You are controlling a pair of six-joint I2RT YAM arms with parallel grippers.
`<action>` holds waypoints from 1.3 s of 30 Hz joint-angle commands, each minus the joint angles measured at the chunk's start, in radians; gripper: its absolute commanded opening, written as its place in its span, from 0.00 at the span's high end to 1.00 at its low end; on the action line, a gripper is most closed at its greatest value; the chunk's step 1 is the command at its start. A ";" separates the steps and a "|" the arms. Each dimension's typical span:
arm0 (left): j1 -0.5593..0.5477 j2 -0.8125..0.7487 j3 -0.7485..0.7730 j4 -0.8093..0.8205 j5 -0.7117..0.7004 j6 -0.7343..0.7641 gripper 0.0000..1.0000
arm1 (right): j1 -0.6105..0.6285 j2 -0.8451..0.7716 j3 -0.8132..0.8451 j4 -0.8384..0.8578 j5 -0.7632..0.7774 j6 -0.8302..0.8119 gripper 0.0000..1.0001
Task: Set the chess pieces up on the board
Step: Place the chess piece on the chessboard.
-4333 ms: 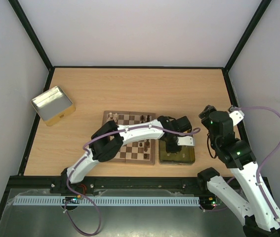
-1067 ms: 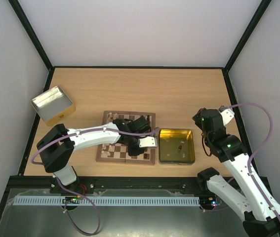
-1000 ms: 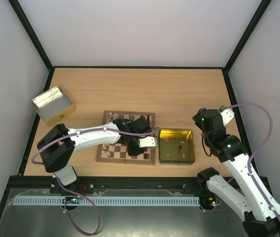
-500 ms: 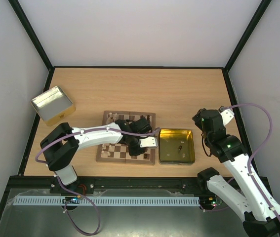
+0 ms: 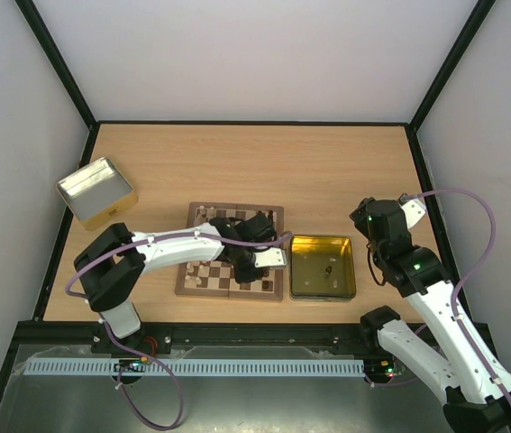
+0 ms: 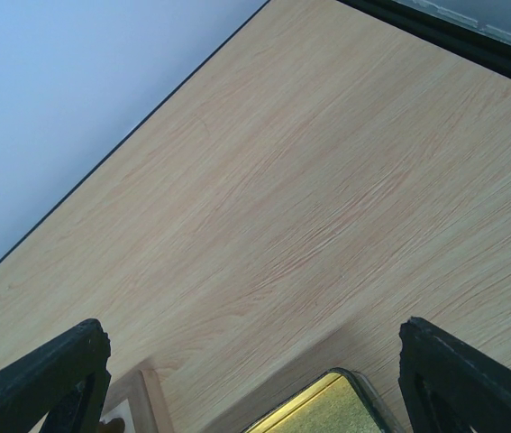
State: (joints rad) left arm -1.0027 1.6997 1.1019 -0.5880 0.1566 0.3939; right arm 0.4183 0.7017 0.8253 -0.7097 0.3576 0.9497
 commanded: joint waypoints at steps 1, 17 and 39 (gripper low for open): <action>0.006 0.028 -0.004 -0.004 0.001 -0.012 0.98 | -0.004 -0.005 -0.005 0.003 0.017 -0.005 0.15; 0.006 0.021 0.021 -0.011 0.002 -0.027 0.70 | -0.004 0.011 0.008 0.009 0.018 -0.020 0.15; 0.010 -0.099 0.064 -0.056 -0.035 -0.027 0.68 | -0.004 0.016 0.029 0.000 0.026 -0.028 0.15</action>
State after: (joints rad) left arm -0.9981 1.6501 1.1133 -0.5991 0.1257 0.3729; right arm 0.4183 0.7265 0.8276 -0.7052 0.3576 0.9272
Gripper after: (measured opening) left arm 0.317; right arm 0.848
